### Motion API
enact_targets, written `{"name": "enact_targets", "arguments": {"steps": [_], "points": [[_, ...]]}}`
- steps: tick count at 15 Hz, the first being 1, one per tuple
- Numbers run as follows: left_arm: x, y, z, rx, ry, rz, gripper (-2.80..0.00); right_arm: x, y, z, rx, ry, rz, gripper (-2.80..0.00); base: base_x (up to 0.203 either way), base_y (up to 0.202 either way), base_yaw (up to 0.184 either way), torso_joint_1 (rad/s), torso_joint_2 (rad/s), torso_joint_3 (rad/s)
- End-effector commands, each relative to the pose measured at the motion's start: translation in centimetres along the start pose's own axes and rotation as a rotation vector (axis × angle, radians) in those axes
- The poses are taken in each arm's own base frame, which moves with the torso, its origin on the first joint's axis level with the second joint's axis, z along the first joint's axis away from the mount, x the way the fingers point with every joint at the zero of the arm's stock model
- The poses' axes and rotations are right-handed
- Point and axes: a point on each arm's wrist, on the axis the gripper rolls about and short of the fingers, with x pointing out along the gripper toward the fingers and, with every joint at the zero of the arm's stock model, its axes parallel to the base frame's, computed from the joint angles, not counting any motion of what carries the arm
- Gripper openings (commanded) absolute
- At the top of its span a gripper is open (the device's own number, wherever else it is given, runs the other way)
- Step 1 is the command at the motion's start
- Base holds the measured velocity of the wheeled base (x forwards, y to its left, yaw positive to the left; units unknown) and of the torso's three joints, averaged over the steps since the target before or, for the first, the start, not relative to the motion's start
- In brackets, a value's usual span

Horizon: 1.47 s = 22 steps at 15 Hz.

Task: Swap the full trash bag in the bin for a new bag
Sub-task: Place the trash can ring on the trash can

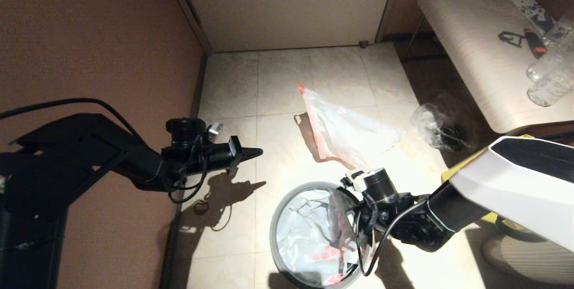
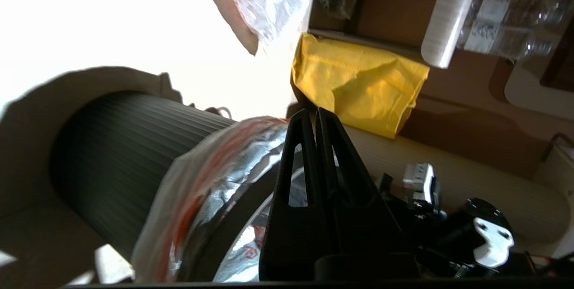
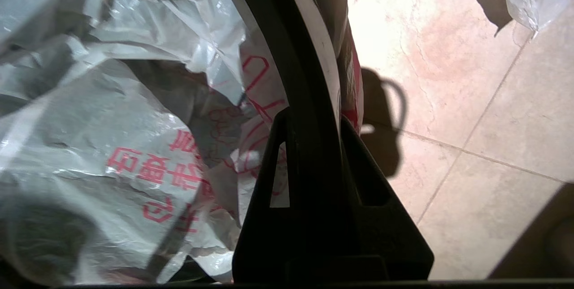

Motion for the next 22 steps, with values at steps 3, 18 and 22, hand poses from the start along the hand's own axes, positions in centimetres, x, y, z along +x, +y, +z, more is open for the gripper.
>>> {"name": "enact_targets", "arguments": {"steps": [3,18,22], "points": [[0.1,0.0,0.0,-0.002,0.003,-0.006,-2.8,0.6,0.1,-0.5,-0.009,0.015,-0.023,-2.8,0.0,0.0,0.0,0.0,0.0,0.0],[0.1,-0.1,-0.1,-0.002,0.005,-0.006,-2.8,-0.1,-0.5,0.1,-0.015,-0.088,-0.091,0.0,0.0,0.0,0.0,0.0,0.0,0.0],[0.1,-0.1,-0.2,0.0,0.007,-0.006,-2.8,-1.5,-0.8,-1.2,-0.017,-0.091,-0.093,0.0,0.0,0.0,0.0,0.0,0.0,0.0]]}}
